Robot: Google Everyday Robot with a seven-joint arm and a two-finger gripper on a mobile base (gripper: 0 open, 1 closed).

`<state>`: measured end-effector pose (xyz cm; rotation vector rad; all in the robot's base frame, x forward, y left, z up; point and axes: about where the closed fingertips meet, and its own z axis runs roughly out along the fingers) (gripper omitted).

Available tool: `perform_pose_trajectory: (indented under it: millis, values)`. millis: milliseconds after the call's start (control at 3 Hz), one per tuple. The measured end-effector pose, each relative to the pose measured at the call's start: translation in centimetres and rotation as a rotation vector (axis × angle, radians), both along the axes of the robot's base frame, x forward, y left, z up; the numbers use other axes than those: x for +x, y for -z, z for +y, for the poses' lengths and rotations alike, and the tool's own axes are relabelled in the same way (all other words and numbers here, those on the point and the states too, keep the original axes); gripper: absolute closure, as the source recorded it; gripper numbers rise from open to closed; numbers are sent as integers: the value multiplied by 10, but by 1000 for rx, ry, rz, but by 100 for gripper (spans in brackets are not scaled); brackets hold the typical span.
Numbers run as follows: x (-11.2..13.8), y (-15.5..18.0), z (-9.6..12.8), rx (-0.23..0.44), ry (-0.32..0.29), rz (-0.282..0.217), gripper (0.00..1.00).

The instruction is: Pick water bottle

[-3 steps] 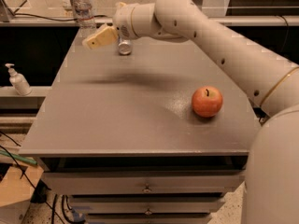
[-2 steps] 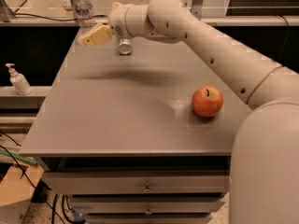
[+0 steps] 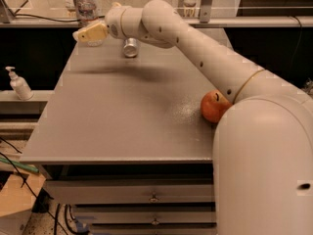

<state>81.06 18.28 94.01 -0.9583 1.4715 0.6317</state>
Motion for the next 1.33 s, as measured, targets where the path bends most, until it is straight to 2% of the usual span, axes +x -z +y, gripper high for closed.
perform_pose_trajectory:
  millis: [667,1333]
  values:
    - [33,-3,26,24,77,-26,0]
    - [58,2,48,56,116,-4,0]
